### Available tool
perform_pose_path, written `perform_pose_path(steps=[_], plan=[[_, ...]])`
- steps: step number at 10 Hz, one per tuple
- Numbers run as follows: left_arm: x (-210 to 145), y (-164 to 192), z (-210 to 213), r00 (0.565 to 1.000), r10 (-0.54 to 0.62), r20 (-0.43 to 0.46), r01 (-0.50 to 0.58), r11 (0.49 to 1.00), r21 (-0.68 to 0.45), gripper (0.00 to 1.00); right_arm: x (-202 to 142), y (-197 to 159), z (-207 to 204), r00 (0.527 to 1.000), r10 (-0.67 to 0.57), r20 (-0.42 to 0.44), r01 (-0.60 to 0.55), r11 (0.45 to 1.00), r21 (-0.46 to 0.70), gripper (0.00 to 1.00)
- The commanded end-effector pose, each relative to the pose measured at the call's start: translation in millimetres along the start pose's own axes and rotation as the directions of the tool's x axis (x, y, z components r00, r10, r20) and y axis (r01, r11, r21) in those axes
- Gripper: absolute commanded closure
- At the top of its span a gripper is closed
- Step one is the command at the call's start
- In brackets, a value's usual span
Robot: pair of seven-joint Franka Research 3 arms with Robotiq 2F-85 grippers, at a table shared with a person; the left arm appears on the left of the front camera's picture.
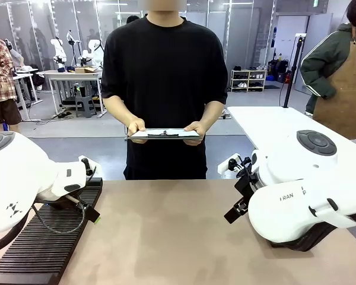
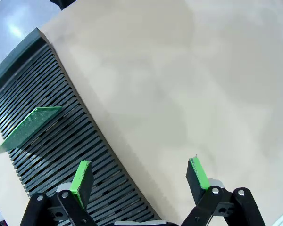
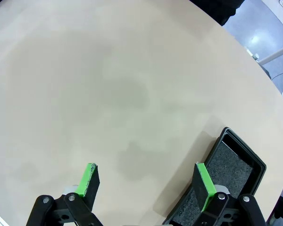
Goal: Inspect the PCB.
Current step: Pick up the Blank PCB and present it to the human.
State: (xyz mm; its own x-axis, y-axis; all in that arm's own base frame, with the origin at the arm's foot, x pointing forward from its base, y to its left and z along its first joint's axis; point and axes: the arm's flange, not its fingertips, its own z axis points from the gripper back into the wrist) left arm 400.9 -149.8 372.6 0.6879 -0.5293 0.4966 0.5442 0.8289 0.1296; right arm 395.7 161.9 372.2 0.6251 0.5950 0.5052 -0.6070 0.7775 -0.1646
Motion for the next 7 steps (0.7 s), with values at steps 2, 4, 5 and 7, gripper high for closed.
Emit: perform_pose_path(steps=[2, 4, 5, 7], plan=[[0, 0, 0, 1.0, 0.0, 0.0, 0.0, 1.0, 0.0, 0.0, 1, 2, 0, 1.0, -0.005, 0.001, 0.005, 1.0, 0.003, 0.0], [19, 5, 22, 0.999, -0.028, -0.034, 0.029, 0.999, 0.024, 0.0, 12, -12, 30, 1.0, -0.03, -0.011, 0.03, 1.0, 0.011, 0.0], [31, 10, 45, 0.998, -0.002, -0.065, -0.002, 0.998, -0.065, 0.0, 19, -21, 55, 0.996, -0.09, -0.025, 0.091, 0.994, 0.068, 0.0], [41, 27, 86, 0.989, 0.028, -0.145, -0.052, 0.985, -0.167, 0.0, 27, -39, 100, 0.987, -0.143, -0.074, 0.153, 0.977, 0.151, 0.0]])
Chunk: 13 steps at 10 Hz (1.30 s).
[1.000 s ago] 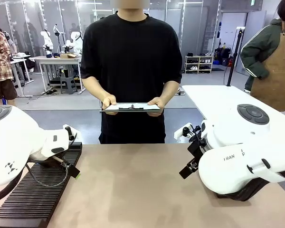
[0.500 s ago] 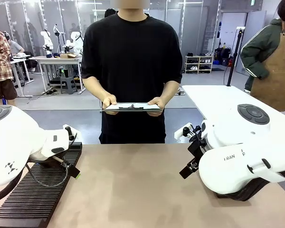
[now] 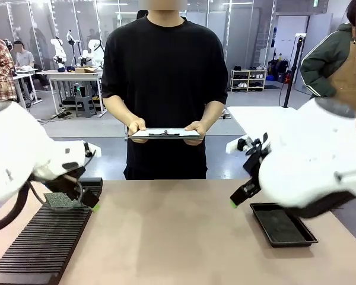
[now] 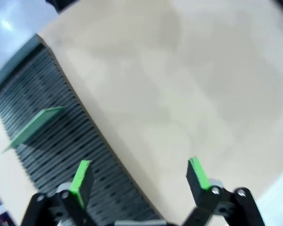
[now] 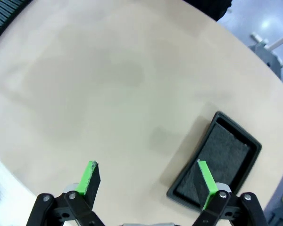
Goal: Inspect the PCB.
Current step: Pick up the Blank PCB and present it to the human.
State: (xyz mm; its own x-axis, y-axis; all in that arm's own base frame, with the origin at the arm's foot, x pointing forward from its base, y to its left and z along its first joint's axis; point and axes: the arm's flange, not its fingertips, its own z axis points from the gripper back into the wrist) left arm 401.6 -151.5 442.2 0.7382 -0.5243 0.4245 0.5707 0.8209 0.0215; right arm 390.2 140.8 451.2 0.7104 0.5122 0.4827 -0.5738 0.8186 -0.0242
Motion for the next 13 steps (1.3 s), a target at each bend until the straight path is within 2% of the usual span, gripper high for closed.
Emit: perform_pose_path(steps=[1, 2, 3, 4, 6, 7, 9, 11, 13], plan=[[3, 22, 51, 0.996, 0.035, -0.077, -0.043, 0.993, -0.105, 0.0, 4, -20, 52, 0.997, -0.064, -0.053, 0.07, 0.992, 0.106, 0.0], [1, 29, 78, 0.996, 0.08, -0.046, -0.087, 0.979, -0.185, 0.0, 2, -31, 80, 0.987, -0.146, -0.061, 0.155, 0.97, 0.188, 0.0], [-11, 41, 110, 0.985, 0.166, -0.042, -0.171, 0.943, -0.285, 0.0, -8, -44, 116, 0.972, -0.231, -0.047, 0.234, 0.913, 0.335, 0.0], [-26, 54, 138, 0.972, 0.232, -0.019, -0.22, 0.891, -0.397, 0.0, -22, -57, 144, 0.955, -0.295, -0.031, 0.278, 0.858, 0.432, 0.0], [-65, 81, 183, 0.942, 0.336, 0.023, -0.273, 0.8, -0.534, 0.0, -60, -79, 181, 0.918, -0.395, -0.011, 0.336, 0.764, 0.55, 0.0], [-88, 95, 200, 0.911, 0.41, 0.05, -0.305, 0.75, -0.587, 0.0, -84, -90, 194, 0.889, -0.458, 0.006, 0.365, 0.715, 0.596, 0.0], [-130, 115, 220, 0.849, 0.518, 0.1, -0.358, 0.705, -0.612, 0.0, -126, -108, 203, 0.835, -0.55, 0.018, 0.419, 0.656, 0.628, 0.0], [-164, 128, 229, 0.791, 0.596, 0.139, -0.409, 0.684, -0.605, 0.0, -161, -121, 209, 0.774, -0.631, 0.043, 0.47, 0.619, 0.629, 0.0], [-179, 133, 228, 0.757, 0.634, 0.157, -0.439, 0.672, -0.596, 0.0, -171, -122, 206, 0.748, -0.662, 0.051, 0.487, 0.599, 0.636, 0.0]])
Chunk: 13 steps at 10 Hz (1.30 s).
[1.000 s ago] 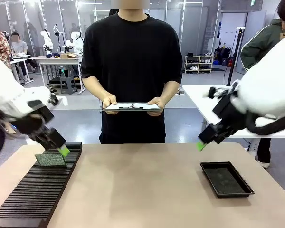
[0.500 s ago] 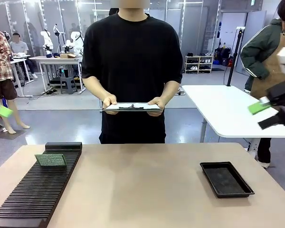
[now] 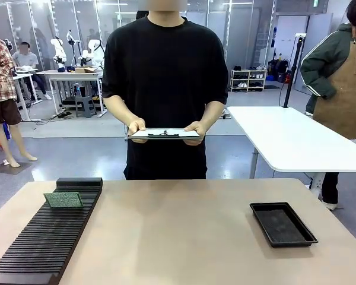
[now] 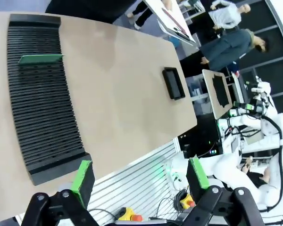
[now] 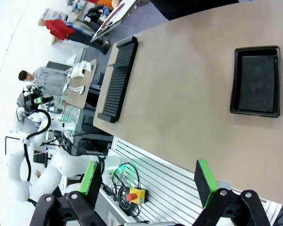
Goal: Inspect the PCB.
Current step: Pick up the Blank PCB and present it to the human.
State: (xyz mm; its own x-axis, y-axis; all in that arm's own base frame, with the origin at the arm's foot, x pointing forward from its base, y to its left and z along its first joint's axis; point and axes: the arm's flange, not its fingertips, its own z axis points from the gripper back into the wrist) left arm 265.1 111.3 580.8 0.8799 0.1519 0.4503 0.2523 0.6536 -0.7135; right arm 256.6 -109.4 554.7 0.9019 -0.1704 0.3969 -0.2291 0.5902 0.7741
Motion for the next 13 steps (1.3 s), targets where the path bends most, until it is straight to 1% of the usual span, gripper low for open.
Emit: perform_pose_path(steps=[1, 2, 6, 7, 8, 9, 10, 11, 12, 13], plan=[[-7, 2, -10, 0.996, -0.085, 0.026, 0.083, 0.995, 0.054, 0.0, -3, 1, -13, 0.999, 0.036, 0.013, -0.037, 0.999, 0.029, 0.0], [0, 0, 0, 1.0, 0.0, 0.0, 0.0, 1.0, 0.0, 0.0, 0, 0, 0, 1.0, 0.0, 0.0, 0.0, 1.0, 0.0, 0.0], [0, 0, 0, 1.0, 0.0, 0.0, 0.0, 1.0, 0.0, 0.0, 0, 0, 0, 1.0, 0.0, 0.0, 0.0, 1.0, 0.0, 0.0], [-5, 4, -1, 1.0, -0.011, 0.005, 0.01, 1.0, 0.017, 0.0, 0, 0, 0, 1.0, 0.0, 0.0, 0.0, 1.0, 0.0, 0.0], [8, -47, -3, 0.99, -0.138, -0.039, 0.143, 0.966, 0.215, 0.0, 0, 0, 0, 1.0, 0.0, 0.0, 0.0, 1.0, 0.0, 0.0], [22, -73, -11, 0.967, -0.224, -0.124, 0.252, 0.913, 0.319, 0.0, 0, 0, 0, 1.0, 0.0, 0.0, 0.0, 1.0, 0.0, 0.0], [37, -87, -22, 0.945, -0.268, -0.188, 0.323, 0.862, 0.392, 0.0, 0, 0, 0, 1.0, 0.0, 0.0, 0.0, 1.0, 0.0, 0.0], [52, -102, -42, 0.893, -0.331, -0.304, 0.438, 0.795, 0.42, 0.0, 0, 0, 0, 1.0, 0.0, 0.0, 0.0, 1.0, 0.0, 0.0], [64, -108, -67, 0.816, -0.375, -0.44, 0.563, 0.687, 0.459, 0.0, 0, 0, 0, 1.0, 0.0, 0.0, 0.0, 1.0, 0.0, 0.0], [73, -112, -88, 0.739, -0.403, -0.539, 0.662, 0.582, 0.472, 0.0, 0, 0, 0, 1.0, 0.0, 0.0, 0.0, 1.0, 0.0, 0.0]])
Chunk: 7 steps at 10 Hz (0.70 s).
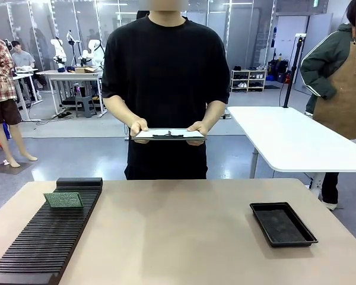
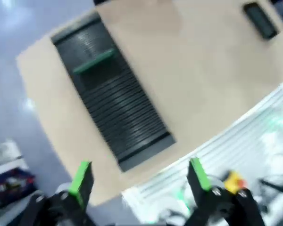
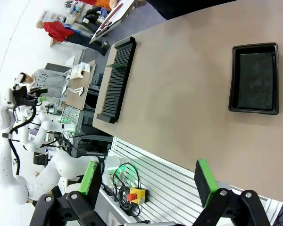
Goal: Inspect the PCB.
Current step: Pick up the Blank PCB and present it to the human.
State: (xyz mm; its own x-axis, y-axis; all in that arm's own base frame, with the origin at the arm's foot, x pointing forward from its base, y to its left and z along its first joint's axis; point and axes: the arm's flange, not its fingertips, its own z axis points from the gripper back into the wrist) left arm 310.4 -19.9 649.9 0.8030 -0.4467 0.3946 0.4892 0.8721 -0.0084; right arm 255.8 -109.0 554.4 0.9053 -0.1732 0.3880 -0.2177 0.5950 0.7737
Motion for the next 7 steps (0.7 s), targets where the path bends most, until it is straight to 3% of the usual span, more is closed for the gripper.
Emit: perform_pose_path(steps=[1, 2, 5, 6, 7], plan=[[37, 9, -30, 0.955, -0.266, -0.134, 0.286, 0.944, 0.163, 0.0, 1, 0, 0, 1.0, 0.009, 0.003, -0.009, 1.0, 0.008, 0.0], [48, 5, -47, 0.856, -0.467, -0.224, 0.507, 0.842, 0.183, 0.0, 1, 0, 0, 1.0, 0.009, 0.003, -0.009, 1.0, 0.008, 0.0], [54, 16, -97, 0.67, -0.695, -0.26, 0.719, 0.695, -0.004, 0.0, 1, 0, 0, 1.0, 0.009, 0.003, -0.009, 1.0, 0.008, 0.0], [54, 24, -114, 0.668, -0.688, -0.284, 0.718, 0.696, 0.001, 0.0, 1, 0, 0, 1.0, 0.009, 0.003, -0.009, 1.0, 0.008, 0.0], [54, 27, -122, 0.672, -0.701, -0.24, 0.718, 0.696, -0.023, 0.0, 1, 0, 0, 1.0, 0.009, 0.003, -0.009, 1.0, 0.008, 0.0]])
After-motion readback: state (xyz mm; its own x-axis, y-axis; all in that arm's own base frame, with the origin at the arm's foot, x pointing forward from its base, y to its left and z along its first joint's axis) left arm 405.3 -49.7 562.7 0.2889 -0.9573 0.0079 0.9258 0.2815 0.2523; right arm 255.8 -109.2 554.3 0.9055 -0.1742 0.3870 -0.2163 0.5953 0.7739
